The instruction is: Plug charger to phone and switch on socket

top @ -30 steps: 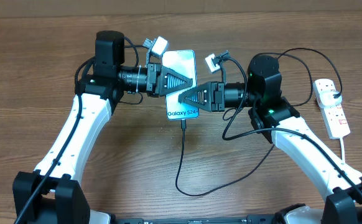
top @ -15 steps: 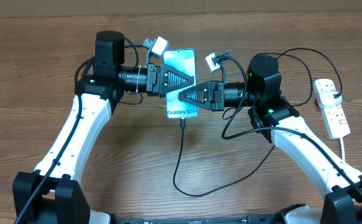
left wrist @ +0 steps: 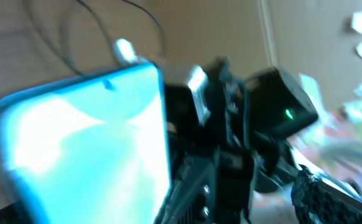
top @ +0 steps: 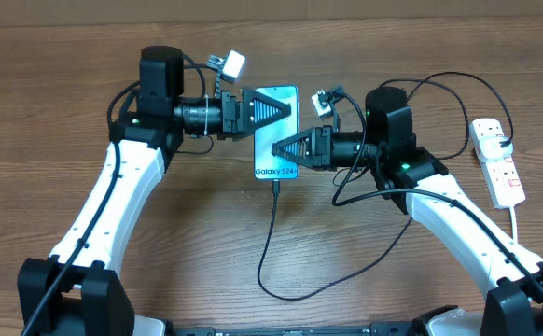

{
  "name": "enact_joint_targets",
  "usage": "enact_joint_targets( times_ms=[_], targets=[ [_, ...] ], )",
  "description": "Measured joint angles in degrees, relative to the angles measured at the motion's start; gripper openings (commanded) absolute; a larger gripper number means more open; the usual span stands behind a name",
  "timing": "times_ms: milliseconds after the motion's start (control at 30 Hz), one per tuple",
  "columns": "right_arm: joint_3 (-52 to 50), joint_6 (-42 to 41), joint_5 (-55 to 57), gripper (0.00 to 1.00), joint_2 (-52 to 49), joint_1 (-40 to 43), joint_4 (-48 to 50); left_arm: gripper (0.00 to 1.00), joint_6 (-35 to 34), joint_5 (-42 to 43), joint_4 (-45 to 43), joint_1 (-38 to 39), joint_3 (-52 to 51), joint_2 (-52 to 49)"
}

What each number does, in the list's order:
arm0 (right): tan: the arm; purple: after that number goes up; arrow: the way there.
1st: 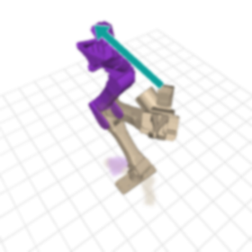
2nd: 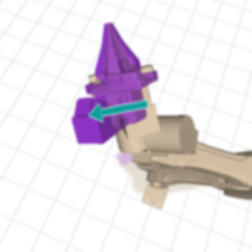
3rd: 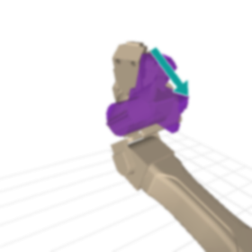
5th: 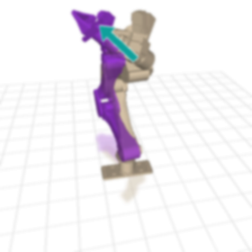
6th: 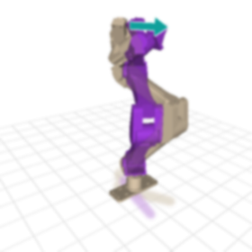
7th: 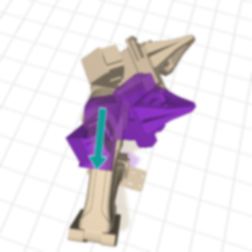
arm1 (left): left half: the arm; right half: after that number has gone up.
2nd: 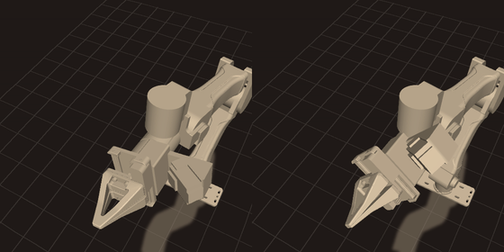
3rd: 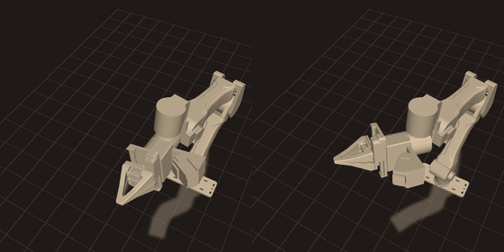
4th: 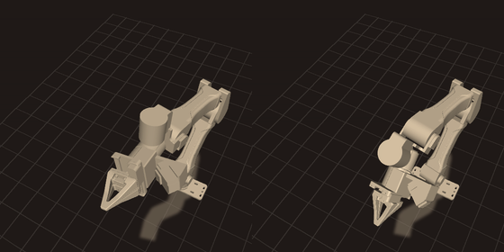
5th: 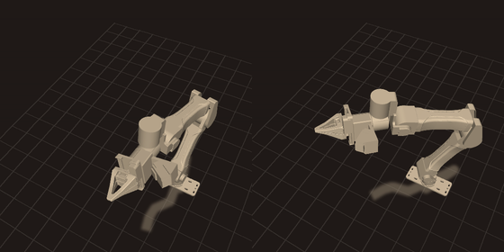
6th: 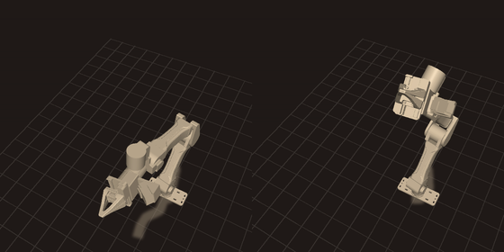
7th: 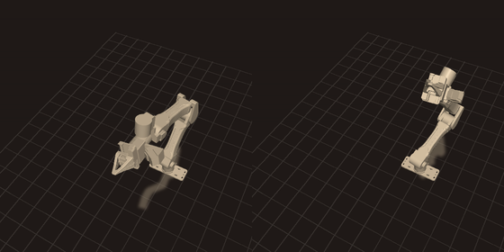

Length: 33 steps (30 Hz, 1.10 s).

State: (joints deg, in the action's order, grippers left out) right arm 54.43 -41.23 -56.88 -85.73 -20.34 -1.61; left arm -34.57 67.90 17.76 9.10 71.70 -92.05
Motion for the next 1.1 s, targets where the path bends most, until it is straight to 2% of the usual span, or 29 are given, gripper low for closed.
enact_joint_targets(
  times_ms=[133, 300, 567, 667, 867, 1100],
  targets=[
    [0.0, 4.2, 6.2, 0.04, 0.0, -0.1, -7.0, 1.00, 0.2, -8.4, 4.1, -1.6, 0.0, 0.0],
    [0.0, 7.6, 15.3, 0.04, -0.1, -0.1, -12.0, 1.00, 1.7, -23.9, 12.2, -3.6, 0.0, 0.0],
    [0.0, 9.3, 21.0, 0.04, -5.9, -0.1, -11.4, 1.00, 3.8, -54.7, 21.4, -4.2, 0.0, 0.0],
    [0.0, 9.5, 21.7, 0.04, -10.2, -0.4, -9.7, 1.00, 4.4, -62.8, 23.0, -4.2, 0.0, 0.0],
    [0.0, 9.7, 22.4, 0.04, -17.9, -2.5, -4.0, 1.00, 4.8, -69.5, 23.4, -4.2, 0.0, 0.0],
    [0.0, 9.7, 22.6, 0.04, -23.9, -4.8, 1.4, 1.00, 4.8, -71.3, 23.4, -4.2, 0.0, 0.0]
  ],
)
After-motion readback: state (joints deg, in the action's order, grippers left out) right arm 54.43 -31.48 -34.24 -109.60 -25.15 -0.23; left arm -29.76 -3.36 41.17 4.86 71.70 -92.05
